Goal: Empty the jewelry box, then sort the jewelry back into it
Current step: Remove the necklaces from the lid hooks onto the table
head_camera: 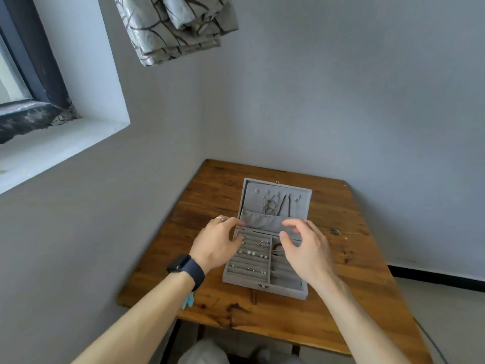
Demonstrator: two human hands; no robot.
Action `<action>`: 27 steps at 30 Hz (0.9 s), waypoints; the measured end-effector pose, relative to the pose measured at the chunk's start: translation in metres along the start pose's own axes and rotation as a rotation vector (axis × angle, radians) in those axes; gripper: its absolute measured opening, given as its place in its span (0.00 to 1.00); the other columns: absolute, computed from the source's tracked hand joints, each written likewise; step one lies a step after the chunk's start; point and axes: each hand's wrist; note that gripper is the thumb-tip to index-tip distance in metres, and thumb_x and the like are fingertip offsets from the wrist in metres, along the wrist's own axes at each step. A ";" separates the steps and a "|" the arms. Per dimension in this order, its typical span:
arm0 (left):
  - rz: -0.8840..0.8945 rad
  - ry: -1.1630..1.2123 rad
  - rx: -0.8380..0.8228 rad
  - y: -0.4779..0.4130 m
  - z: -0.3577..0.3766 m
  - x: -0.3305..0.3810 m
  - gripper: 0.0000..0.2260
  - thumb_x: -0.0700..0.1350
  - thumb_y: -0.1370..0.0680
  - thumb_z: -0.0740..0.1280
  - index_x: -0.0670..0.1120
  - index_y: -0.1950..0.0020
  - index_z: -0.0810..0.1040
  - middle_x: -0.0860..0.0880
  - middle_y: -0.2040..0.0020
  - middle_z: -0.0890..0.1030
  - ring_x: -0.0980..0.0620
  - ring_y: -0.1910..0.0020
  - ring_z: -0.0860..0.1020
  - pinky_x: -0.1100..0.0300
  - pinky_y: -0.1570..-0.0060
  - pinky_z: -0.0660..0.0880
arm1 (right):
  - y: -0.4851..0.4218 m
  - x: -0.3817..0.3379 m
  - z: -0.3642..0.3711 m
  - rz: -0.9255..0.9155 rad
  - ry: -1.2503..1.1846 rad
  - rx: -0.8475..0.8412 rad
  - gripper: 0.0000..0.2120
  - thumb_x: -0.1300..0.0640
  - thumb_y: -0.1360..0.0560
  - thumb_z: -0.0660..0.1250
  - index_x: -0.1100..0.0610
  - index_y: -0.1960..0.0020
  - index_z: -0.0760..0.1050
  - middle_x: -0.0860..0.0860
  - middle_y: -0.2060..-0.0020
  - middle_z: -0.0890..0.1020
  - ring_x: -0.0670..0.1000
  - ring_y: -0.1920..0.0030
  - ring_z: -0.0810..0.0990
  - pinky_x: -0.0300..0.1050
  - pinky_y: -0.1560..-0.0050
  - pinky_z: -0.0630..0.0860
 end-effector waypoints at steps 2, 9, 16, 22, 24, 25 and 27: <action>-0.039 0.093 -0.005 -0.016 0.003 0.003 0.17 0.50 0.20 0.65 0.56 0.31 0.73 0.50 0.32 0.73 0.50 0.36 0.75 0.56 0.40 0.76 | -0.017 0.006 0.008 0.049 -0.030 -0.003 0.10 0.50 0.22 0.68 0.47 0.41 0.77 0.41 0.48 0.79 0.44 0.46 0.78 0.36 0.51 0.70; -0.173 0.175 0.043 -0.086 0.016 0.000 0.31 0.51 0.21 0.67 0.51 0.21 0.57 0.43 0.25 0.65 0.44 0.33 0.73 0.57 0.39 0.73 | -0.087 0.017 0.050 0.135 -0.060 0.003 0.09 0.50 0.22 0.68 0.47 0.42 0.77 0.43 0.48 0.81 0.44 0.49 0.80 0.44 0.46 0.78; -0.204 0.335 0.008 -0.144 0.026 0.000 0.37 0.46 0.22 0.68 0.52 0.19 0.50 0.41 0.24 0.66 0.43 0.30 0.71 0.62 0.43 0.68 | -0.130 0.029 0.078 0.117 0.064 0.057 0.06 0.48 0.22 0.67 0.48 0.49 0.80 0.43 0.54 0.81 0.48 0.51 0.80 0.41 0.54 0.74; -0.166 0.330 0.052 -0.147 0.029 -0.014 0.32 0.43 0.21 0.68 0.52 0.21 0.57 0.44 0.28 0.71 0.44 0.32 0.73 0.54 0.37 0.76 | -0.137 0.024 0.082 0.197 0.144 0.048 0.08 0.45 0.21 0.65 0.47 0.53 0.79 0.43 0.56 0.82 0.49 0.54 0.81 0.41 0.62 0.69; -0.155 0.336 0.061 -0.148 0.029 -0.018 0.31 0.43 0.20 0.68 0.53 0.21 0.58 0.45 0.28 0.71 0.46 0.31 0.73 0.53 0.36 0.76 | -0.140 0.022 0.081 0.201 0.173 0.030 0.08 0.45 0.20 0.64 0.47 0.53 0.79 0.43 0.55 0.82 0.50 0.54 0.81 0.41 0.62 0.70; -0.151 0.341 0.068 -0.148 0.030 -0.019 0.31 0.43 0.20 0.68 0.53 0.21 0.59 0.46 0.28 0.71 0.46 0.31 0.73 0.53 0.36 0.76 | -0.140 0.022 0.082 0.196 0.184 0.020 0.08 0.46 0.20 0.64 0.47 0.52 0.78 0.44 0.54 0.82 0.50 0.54 0.80 0.42 0.61 0.70; -0.146 0.360 0.079 -0.147 0.031 -0.020 0.30 0.42 0.20 0.68 0.53 0.21 0.59 0.46 0.28 0.71 0.47 0.32 0.73 0.55 0.37 0.76 | -0.140 0.022 0.082 0.173 0.160 0.011 0.07 0.47 0.20 0.63 0.48 0.53 0.77 0.45 0.54 0.80 0.50 0.53 0.79 0.43 0.59 0.71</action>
Point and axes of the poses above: each hand's wrist, its own y-axis away from the middle knuckle, its own z-axis out of the palm, x = y × z
